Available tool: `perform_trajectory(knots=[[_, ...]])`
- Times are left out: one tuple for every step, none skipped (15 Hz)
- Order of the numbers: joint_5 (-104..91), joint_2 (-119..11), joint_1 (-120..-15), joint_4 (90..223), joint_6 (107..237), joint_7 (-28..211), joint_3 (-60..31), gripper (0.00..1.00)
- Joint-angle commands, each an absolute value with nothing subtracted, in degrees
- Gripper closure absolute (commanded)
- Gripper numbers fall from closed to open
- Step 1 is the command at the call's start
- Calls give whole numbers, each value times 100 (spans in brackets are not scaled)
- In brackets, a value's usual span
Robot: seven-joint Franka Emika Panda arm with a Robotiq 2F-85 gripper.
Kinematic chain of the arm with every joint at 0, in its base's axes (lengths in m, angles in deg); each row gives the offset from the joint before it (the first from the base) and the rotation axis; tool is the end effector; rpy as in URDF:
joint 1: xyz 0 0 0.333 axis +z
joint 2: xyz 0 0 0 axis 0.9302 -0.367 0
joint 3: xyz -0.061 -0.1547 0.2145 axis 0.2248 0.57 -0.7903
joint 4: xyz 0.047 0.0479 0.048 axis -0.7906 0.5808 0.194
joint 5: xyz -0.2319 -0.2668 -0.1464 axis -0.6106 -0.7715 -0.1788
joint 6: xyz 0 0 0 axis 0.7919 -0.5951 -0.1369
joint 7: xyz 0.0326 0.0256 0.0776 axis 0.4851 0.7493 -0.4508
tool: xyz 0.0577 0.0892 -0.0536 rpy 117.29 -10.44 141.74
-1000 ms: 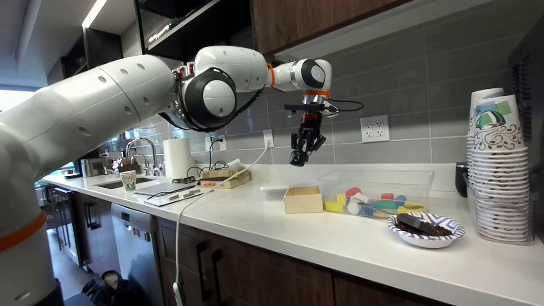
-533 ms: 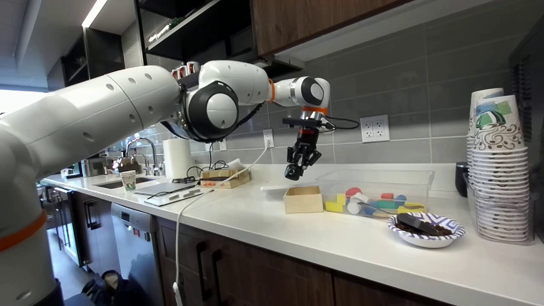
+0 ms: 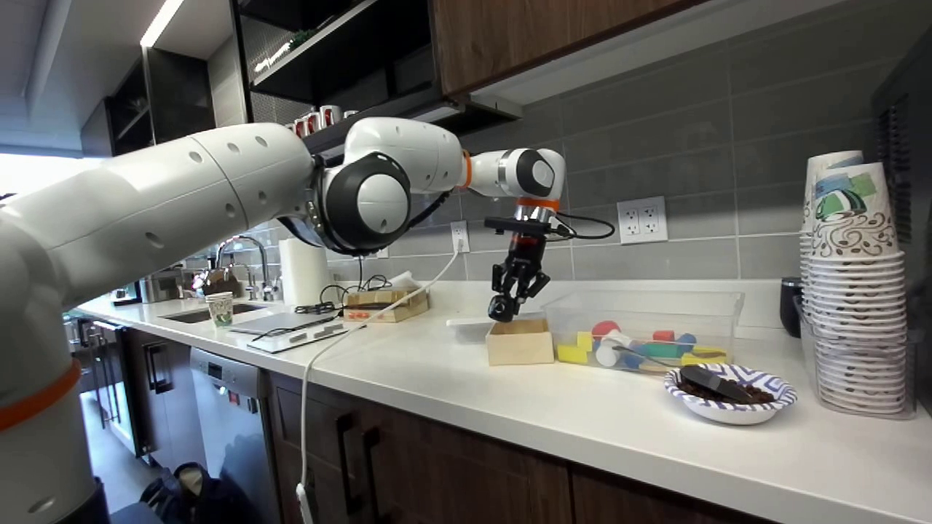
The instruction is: Move the black object from the bowl to the brown box
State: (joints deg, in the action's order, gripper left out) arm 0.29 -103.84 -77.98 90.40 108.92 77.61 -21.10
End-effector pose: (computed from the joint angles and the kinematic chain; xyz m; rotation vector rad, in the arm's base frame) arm 0.6922 -0.0920 0.2938 -2.9374 -0.0521 0.5085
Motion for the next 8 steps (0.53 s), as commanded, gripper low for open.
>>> perform_trajectory(knots=[[97,-10590,-7762,8660,11322,7670,-2150,96],[98,-10606,-7759,8664,11503,7640,-2161,96],[89,-10616,-7754,8679,11643,7615,-2161,96],[93,-10619,-7756,8698,11754,7601,-2166,96],[96,-10617,-7759,8721,11810,7600,-2168,96],[91,-10619,-7758,8739,11853,7603,-2164,76],[72,-10616,-7755,8749,11863,7573,-2153,59],[82,-10616,-7759,8756,11888,7573,-2162,53]])
